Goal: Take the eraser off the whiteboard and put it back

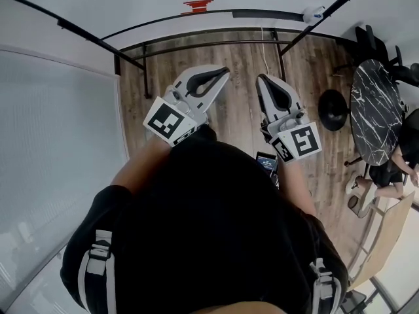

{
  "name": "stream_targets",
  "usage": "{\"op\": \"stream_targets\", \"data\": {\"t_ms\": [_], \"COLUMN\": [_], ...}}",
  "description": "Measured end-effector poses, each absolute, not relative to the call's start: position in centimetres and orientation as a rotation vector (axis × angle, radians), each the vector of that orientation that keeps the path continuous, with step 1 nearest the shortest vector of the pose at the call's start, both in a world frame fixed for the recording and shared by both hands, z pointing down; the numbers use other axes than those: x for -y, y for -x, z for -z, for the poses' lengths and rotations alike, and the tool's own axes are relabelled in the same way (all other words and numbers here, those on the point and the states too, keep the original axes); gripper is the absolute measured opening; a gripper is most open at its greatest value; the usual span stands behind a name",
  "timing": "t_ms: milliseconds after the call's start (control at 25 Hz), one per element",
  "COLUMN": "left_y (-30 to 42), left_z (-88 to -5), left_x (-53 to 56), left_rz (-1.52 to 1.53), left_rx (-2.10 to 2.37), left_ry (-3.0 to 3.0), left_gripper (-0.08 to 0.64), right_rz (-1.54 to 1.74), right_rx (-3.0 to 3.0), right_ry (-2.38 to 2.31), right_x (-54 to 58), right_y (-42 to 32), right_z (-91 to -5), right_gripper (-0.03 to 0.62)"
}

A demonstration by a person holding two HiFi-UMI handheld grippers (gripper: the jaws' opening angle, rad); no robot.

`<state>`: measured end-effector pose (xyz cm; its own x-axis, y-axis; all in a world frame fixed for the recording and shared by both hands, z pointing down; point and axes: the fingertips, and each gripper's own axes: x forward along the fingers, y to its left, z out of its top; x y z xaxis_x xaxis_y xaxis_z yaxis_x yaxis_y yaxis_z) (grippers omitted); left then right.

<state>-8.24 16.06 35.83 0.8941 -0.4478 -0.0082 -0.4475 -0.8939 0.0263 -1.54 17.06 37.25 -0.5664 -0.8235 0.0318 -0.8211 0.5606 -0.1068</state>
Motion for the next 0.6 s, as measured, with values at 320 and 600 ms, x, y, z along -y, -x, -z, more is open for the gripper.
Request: {"op": "stream_targets", "data": {"t_ms": [320,600], "left_y": [10.5,12.8], "left_z": [-35.6,-36.1], "left_x": [-9.6,-4.8], "left_rz": [0.043,0.052], "left_rx": [0.654,0.582], "left_ry": [-3.024,-3.022], "left_gripper": [0.006,0.006], "right_rz": [0.182,0.207], "right_rx": [-2.766,-2.745], "right_ry": [1.511,1.591], "right_x": [-11.0,-6.7], "right_y": [4.3,6.5], "right_z": [-36.9,-37.6], "right_gripper": [0.002,0.003]}}
